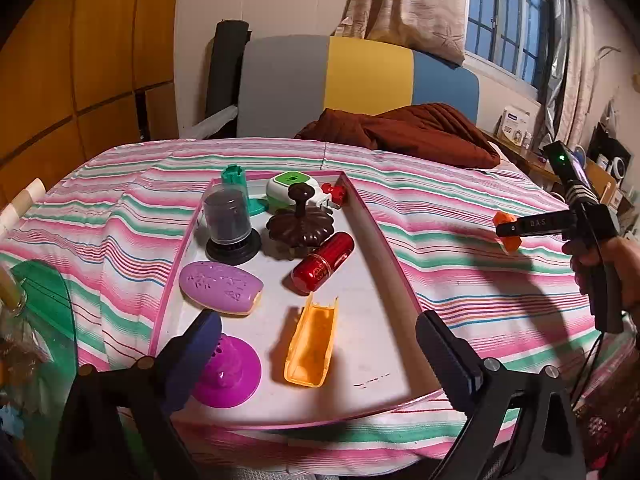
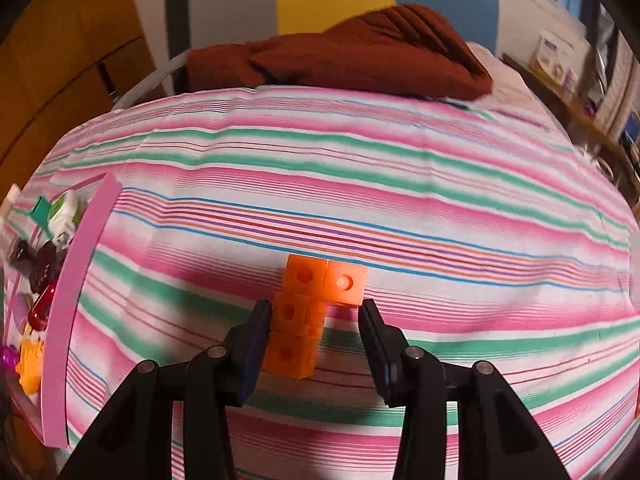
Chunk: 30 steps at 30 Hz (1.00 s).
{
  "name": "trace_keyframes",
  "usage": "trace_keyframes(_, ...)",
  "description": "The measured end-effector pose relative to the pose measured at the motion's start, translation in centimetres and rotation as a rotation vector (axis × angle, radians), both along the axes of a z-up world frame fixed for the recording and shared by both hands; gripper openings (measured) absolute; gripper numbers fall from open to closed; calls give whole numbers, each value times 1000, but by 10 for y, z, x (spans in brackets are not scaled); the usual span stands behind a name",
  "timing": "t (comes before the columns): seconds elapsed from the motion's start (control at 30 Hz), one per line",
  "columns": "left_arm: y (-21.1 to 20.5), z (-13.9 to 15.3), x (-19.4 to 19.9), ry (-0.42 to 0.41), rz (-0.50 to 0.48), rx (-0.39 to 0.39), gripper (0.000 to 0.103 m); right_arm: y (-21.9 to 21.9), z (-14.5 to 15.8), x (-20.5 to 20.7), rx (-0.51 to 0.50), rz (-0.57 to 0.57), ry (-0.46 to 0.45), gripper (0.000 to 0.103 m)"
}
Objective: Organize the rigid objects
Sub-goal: 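Carry the orange chute piece onto the tray and open left tool, then carry the orange cube blocks to the tray and lower them beside the chute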
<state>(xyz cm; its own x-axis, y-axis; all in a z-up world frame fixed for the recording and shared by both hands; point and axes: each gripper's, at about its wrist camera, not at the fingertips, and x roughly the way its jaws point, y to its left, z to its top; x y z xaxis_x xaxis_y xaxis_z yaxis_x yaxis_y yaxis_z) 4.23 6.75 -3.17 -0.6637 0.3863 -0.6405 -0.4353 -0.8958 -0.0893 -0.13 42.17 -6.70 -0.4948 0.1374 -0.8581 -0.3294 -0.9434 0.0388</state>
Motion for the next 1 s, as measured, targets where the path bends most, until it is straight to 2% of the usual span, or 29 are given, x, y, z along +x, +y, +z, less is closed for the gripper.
trace_keyframes(0.13,-3,3,-1,-8,15,18,102,-16,4,1,22,39,24,45)
trace_keyframes(0.43,-12,8,2,17,72,9,103,-55,10,16,-5,98,63,45)
trace_keyframes(0.67,-22,7,0,14,119,18,103,-83,21,29,-84,124,98,45)
trace_keyframes(1.0,-39,4,-3,12,183,22,103,-140,34,33,-178,222,125,45)
